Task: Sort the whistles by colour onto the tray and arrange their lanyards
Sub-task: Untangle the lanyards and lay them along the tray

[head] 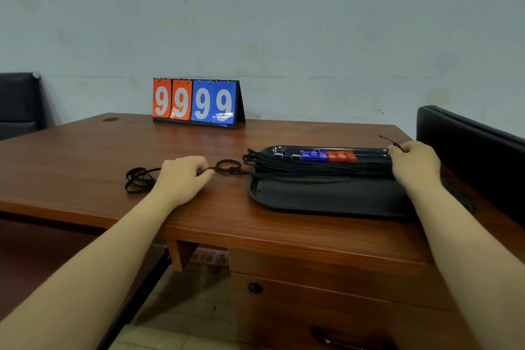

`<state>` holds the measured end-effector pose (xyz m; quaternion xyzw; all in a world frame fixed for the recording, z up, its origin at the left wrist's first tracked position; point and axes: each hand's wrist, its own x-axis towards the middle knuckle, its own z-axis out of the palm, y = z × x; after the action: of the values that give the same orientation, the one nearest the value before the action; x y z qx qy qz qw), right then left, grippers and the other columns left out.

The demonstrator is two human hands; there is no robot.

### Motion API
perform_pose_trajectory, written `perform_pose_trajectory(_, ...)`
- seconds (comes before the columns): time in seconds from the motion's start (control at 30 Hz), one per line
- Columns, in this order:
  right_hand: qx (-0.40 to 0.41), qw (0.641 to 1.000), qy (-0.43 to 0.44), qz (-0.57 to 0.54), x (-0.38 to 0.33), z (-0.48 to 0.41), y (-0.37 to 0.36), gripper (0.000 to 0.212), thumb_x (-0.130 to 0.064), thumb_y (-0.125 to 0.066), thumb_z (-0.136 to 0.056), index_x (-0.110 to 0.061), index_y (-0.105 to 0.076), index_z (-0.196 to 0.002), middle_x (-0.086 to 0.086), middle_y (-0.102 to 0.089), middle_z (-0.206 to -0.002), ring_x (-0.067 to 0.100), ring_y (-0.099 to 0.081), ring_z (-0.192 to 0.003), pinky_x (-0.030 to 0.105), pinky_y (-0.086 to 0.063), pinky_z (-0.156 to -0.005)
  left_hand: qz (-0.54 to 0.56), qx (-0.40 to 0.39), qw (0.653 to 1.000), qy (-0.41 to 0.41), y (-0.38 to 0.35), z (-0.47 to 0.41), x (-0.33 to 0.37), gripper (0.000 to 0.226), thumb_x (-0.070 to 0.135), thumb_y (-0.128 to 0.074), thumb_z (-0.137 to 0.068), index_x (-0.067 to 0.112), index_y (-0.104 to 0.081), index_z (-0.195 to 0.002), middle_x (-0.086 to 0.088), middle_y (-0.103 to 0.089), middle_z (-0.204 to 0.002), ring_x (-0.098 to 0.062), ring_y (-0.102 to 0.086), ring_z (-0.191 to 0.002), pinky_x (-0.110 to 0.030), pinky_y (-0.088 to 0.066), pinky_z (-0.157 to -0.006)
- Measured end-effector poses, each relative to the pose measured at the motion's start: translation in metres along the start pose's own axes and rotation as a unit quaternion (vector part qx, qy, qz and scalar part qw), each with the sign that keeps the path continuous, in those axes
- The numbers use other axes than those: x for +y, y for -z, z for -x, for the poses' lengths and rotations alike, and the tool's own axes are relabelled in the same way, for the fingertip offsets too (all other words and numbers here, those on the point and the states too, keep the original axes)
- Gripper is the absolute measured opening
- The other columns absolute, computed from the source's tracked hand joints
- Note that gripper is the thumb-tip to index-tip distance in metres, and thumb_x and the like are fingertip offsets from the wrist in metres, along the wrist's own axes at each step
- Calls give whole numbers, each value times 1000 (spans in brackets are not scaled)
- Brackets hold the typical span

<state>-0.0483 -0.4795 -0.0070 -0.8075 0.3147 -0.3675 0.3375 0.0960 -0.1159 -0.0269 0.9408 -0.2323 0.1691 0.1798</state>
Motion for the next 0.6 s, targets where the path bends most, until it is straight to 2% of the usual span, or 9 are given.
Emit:
perform_pose_trajectory(0.07, 2, 1000, -5, 1, 1, -1, 0, 27, -22, -49, -98, -4, -63, -85, 7, -54, -67, 18, -49, -60, 30, -40, -62, -40, 69, 990, 117, -1, -3, -2, 23, 35, -47, -94, 21, -54, -77, 4, -55, -72, -16, -52, -74, -41, -37, -90)
perform_pose_trajectory(0.17, 15, 1000, -10, 8, 3, -3, 1, 28, -22, -49, -98, -4, -61, -81, 6, -51, -64, 17, -46, -57, 28, -36, -62, -26, 124, 943, 307, 2, -4, -7, 26, 30, -44, -91, 13, -56, -77, -5, -54, -72, -22, -51, -73, -44, -35, -92)
perform_pose_trajectory(0.23, 21, 1000, -11, 16, 4, -3, 1, 28, -21, -49, -98, -4, -59, -78, 5, -49, -62, 15, -44, -56, 28, -34, -61, -11, 133, 922, 363, 4, -2, -8, 24, 29, -48, -89, 8, -59, -85, -9, -56, -79, -27, -52, -80, -45, -34, -92)
perform_pose_trajectory(0.3, 21, 1000, -10, 20, 4, -3, 1, 28, -21, -49, -98, -4, -58, -77, 4, -49, -62, 15, -44, -56, 27, -34, -61, -23, 158, 932, 327, 5, -2, -6, 22, 27, -57, -84, 9, -58, -96, -11, -56, -98, -30, -51, -96, -47, -34, -93)
perform_pose_trajectory(0.37, 18, 1000, -8, 22, 4, -4, -1, 28, -21, -49, -98, -4, -59, -78, 4, -50, -62, 15, -45, -56, 27, -34, -58, -31, 164, 963, 210, 4, -1, -3, 26, 23, -64, -78, 16, -55, -101, -7, -49, -110, -28, -46, -108, -47, -31, -97)
perform_pose_trajectory(0.47, 14, 1000, -7, 12, 4, -3, -1, 27, -22, -50, -98, -5, -59, -78, 4, -51, -63, 16, -46, -58, 29, -38, -63, -54, 160, 986, 10, -4, 1, -3, 21, 20, -64, -76, 20, -57, -95, -1, -49, -108, -21, -45, -107, -41, -29, -96)
perform_pose_trajectory(0.53, 8, 1000, -3, 8, 4, -3, -1, 28, -22, -50, -97, -5, -60, -78, 4, -51, -63, 19, -48, -60, 30, -39, -64, -39, 185, 981, -50, -4, 4, -2, 13, 17, -61, -79, 19, -58, -92, 0, -52, -103, -20, -48, -102, -39, -28, -94)
perform_pose_trajectory(0.6, 3, 1000, 2, 7, 4, -2, -1, 29, -22, -50, -97, -5, -61, -76, 5, -52, -63, 21, -51, -61, 27, -37, -58, -42, 192, 975, -102, -2, 5, 1, 11, 19, -57, -86, 21, -59, -97, 2, -56, -102, -18, -52, -101, -36, -29, -93)
